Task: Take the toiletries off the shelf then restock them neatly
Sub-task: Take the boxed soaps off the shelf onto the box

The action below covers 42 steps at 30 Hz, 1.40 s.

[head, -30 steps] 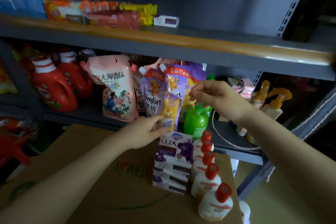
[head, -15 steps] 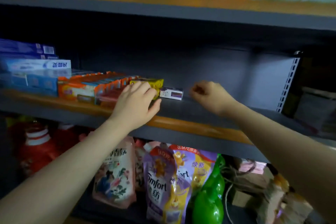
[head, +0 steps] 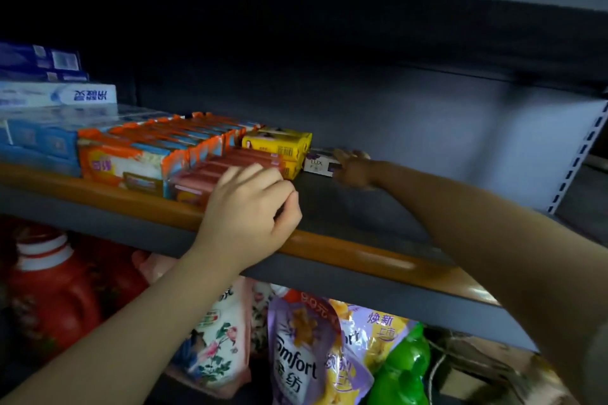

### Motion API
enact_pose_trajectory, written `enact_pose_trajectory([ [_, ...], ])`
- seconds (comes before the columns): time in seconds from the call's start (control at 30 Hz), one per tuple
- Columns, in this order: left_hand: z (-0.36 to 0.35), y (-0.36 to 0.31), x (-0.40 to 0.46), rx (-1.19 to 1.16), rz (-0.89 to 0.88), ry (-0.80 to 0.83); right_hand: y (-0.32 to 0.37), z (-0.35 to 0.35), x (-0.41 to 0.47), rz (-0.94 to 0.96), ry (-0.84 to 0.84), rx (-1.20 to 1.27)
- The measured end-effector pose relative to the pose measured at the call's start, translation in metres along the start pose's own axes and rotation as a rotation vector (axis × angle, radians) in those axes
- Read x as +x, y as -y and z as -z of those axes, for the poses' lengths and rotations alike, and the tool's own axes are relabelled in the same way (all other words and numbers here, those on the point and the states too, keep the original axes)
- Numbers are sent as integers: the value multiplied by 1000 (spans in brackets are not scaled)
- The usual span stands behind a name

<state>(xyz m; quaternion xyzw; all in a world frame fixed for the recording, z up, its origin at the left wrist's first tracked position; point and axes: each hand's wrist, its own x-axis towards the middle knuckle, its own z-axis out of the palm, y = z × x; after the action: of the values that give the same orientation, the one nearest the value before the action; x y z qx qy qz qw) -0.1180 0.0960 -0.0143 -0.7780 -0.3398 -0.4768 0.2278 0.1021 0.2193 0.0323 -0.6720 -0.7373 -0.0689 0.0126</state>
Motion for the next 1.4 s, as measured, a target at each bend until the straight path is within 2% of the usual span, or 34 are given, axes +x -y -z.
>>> enact_pose_trajectory([
  [0.23, -2, 0, -4, -20, 26, -37, -9, 10, -13, 111, -21, -73],
  [0.37, -2, -2, -4, -8, 30, -47, -16, 19, -52, 237, -26, 12],
  [0.53, -2, -2, -5, 8, 27, -48, -18, 38, -78, 253, -8, 140],
  [0.6, -2, -2, -5, -1, 36, -30, -13, 42, -72, 183, 45, 248],
  [0.67, -2, -2, -5, -5, 39, -31, -3, 42, -61, 164, 175, 311],
  [0.77, -2, -1, -5, -2, 32, -35, 11, 37, -47, 207, 287, 189],
  [0.9, 1, -1, -4, -6, 29, -34, 4, 41, -52, 227, 146, 32],
  [0.97, 1, -2, -5, 1, 14, -39, -2, 46, -71, 224, -5, 56],
  [1.07, 3, -4, -4, 30, 19, -62, 0, 53, -121, 291, -349, 294],
  [1.13, 5, -7, -3, 52, 39, -71, 6, 55, -161, 333, -471, 498],
  [1.2, 12, -18, -7, -68, 58, -89, 15, 52, -200, 380, -475, 771],
  [1.3, 42, -61, -15, -667, 64, -143, 31, 37, -247, 503, -396, 1135],
  [1.33, 54, -77, -18, -781, 55, -140, 36, 30, -259, 529, -346, 1224],
  [1.4, 73, -101, -22, -726, 7, -103, 43, 19, -278, 521, -253, 1310],
])
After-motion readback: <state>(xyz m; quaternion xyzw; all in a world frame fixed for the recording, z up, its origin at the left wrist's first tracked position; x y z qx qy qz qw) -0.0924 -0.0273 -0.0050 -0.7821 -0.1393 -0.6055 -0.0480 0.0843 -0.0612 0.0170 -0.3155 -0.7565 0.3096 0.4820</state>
